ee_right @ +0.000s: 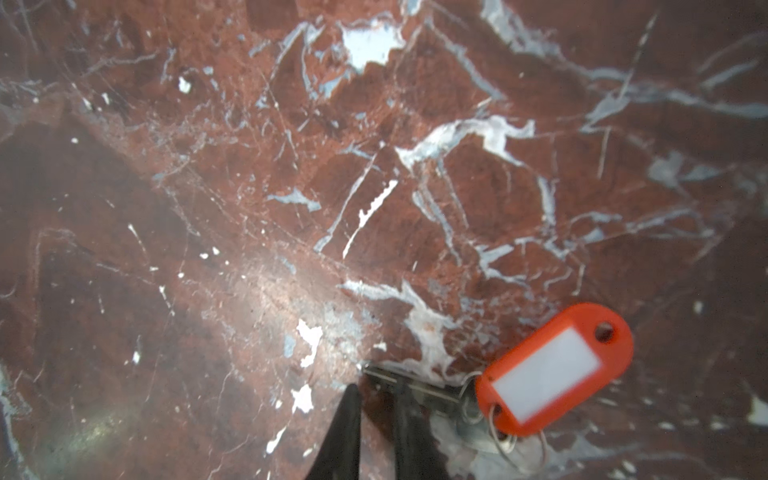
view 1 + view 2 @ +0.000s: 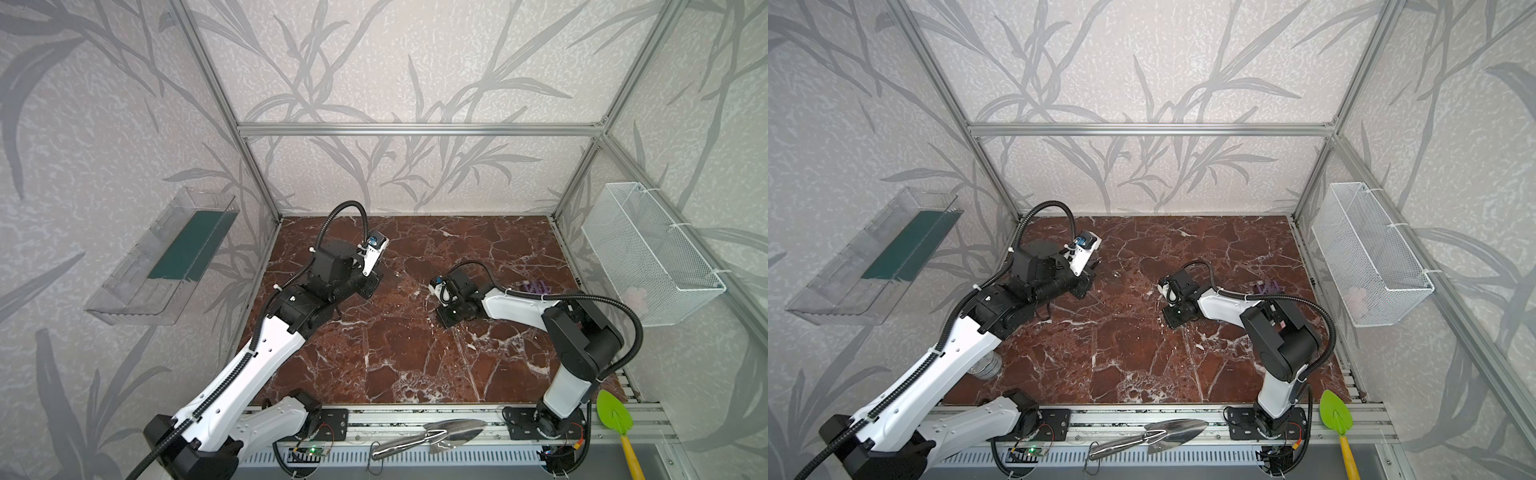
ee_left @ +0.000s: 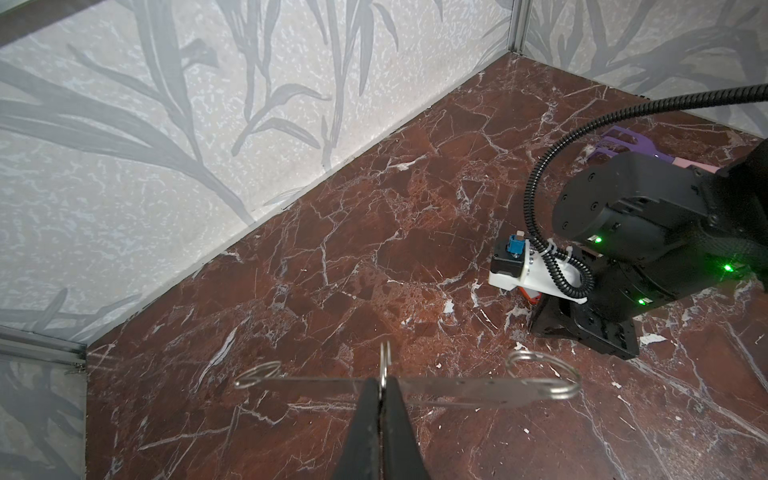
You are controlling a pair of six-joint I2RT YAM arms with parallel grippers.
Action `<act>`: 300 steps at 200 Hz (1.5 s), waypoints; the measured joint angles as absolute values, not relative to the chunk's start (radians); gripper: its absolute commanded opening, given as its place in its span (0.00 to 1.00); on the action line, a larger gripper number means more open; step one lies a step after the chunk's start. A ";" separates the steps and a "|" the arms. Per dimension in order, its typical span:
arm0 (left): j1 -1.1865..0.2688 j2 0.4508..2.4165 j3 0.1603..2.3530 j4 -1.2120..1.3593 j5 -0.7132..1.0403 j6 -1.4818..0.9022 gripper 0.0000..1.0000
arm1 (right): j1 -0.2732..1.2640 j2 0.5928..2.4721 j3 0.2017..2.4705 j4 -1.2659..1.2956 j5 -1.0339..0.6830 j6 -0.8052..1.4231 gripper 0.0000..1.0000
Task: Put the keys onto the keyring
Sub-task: 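Lower the open right gripper onto the red-tagged key's metal ring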
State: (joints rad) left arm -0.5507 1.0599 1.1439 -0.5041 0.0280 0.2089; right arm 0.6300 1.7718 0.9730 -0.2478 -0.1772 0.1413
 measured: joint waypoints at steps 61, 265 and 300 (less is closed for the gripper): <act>-0.551 1.060 1.144 -0.504 0.028 0.209 0.00 | 0.616 1.841 1.069 -0.279 -0.131 0.144 0.18; -0.551 1.062 1.144 -0.505 0.028 0.210 0.00 | 0.542 1.850 1.182 -0.334 -0.015 0.085 0.32; -0.551 1.063 1.144 -0.505 0.028 0.210 0.00 | 0.601 1.835 1.173 -0.335 0.089 0.099 0.37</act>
